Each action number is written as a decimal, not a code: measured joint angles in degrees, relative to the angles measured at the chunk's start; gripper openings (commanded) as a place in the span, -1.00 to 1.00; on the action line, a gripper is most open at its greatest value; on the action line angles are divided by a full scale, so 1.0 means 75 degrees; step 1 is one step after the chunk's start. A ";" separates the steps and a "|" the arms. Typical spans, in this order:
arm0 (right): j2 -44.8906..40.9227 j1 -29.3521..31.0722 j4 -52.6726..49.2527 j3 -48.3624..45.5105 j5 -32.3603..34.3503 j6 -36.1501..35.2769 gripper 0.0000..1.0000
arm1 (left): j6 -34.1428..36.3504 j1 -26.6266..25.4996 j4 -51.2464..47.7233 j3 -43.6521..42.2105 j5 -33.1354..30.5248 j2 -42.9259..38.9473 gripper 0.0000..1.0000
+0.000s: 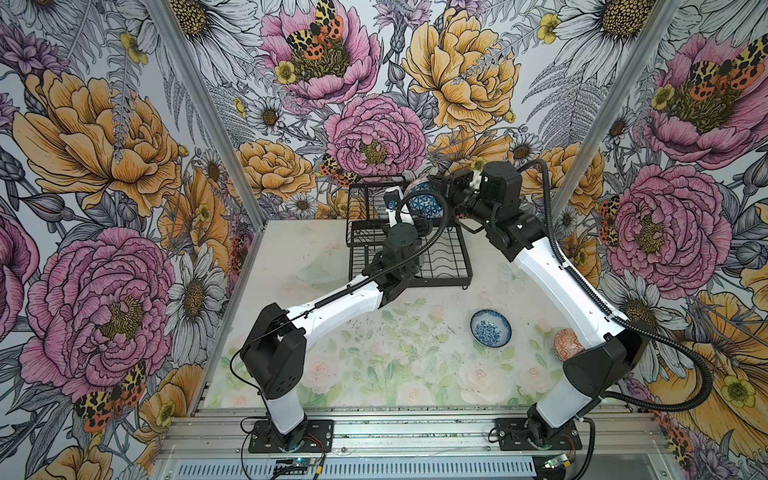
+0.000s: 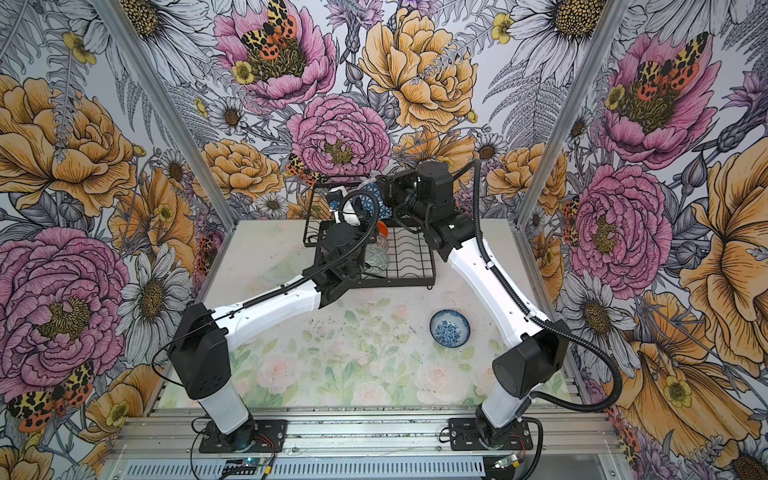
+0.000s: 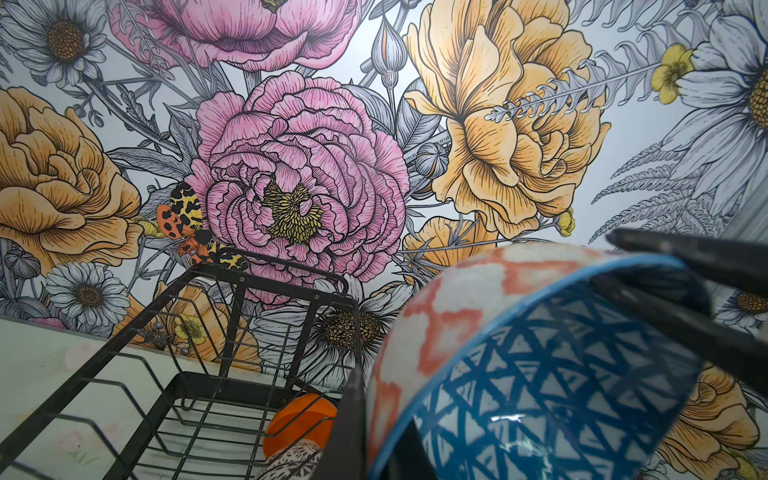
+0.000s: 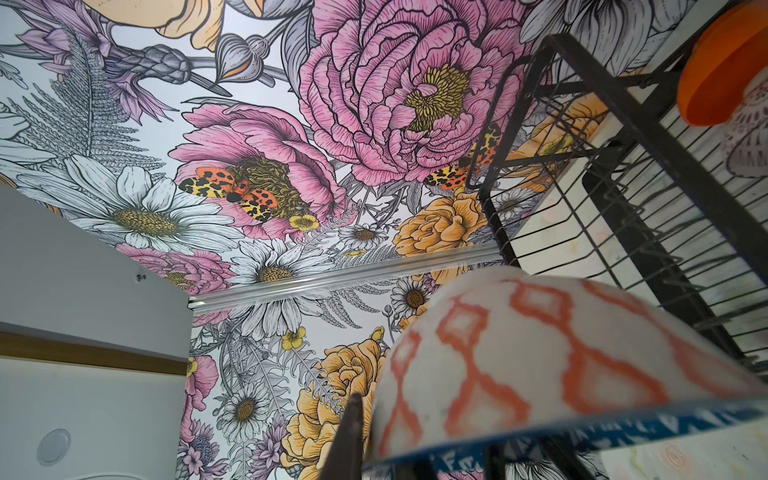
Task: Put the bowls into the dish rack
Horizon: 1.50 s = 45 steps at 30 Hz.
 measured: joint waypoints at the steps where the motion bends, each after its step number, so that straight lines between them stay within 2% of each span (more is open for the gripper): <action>1: -0.0038 0.0000 0.0020 -0.0058 0.0006 0.0003 -0.99 | -0.0003 -0.0012 -0.0003 0.0000 0.0000 0.0000 -1.00; 3: -0.0087 0.0000 0.0035 -0.0125 0.0006 0.0003 -1.00 | -0.0006 -0.0026 0.0006 -0.0032 0.0003 -0.0003 -0.97; 10: -0.0119 0.0003 0.0125 -0.0227 0.0003 -0.0082 -1.00 | -0.0023 -0.0070 -0.0047 -0.0087 0.0032 -0.0009 -0.65; 20: -0.0114 -0.0017 0.0079 -0.0338 0.0268 -0.0554 -1.00 | 0.0061 -0.0195 -0.0006 -0.0087 0.0154 -0.0122 -0.59; 26: -0.0114 -0.0017 0.0052 -0.0347 0.0323 -0.0673 -1.00 | 0.0020 -0.0187 0.0000 -0.0085 0.0189 -0.0154 -0.32; 29: -0.0114 -0.0017 0.0052 -0.0347 0.0347 -0.0731 -1.00 | -0.0085 -0.0187 -0.0058 -0.0085 0.0210 -0.0219 -0.04; 32: -0.0099 -0.0038 0.0052 -0.0347 0.0350 -0.0752 -1.00 | -0.0280 -0.0187 -0.0262 -0.0085 0.0233 -0.0364 0.43; 33: -0.0090 -0.0055 0.0052 -0.0347 0.0350 -0.0752 -1.00 | -0.0373 -0.0189 -0.0364 -0.0087 0.0239 -0.0434 0.63; 34: -0.0082 -0.0085 0.0055 -0.0350 0.0353 -0.0755 -1.00 | -0.0458 -0.0189 -0.0472 -0.0087 0.0248 -0.0513 0.94; 45: -0.0079 -0.0557 0.0221 -0.0708 0.0402 -0.1218 -1.00 | -0.1545 -0.0221 -0.2361 -0.0251 0.0326 -0.1757 0.97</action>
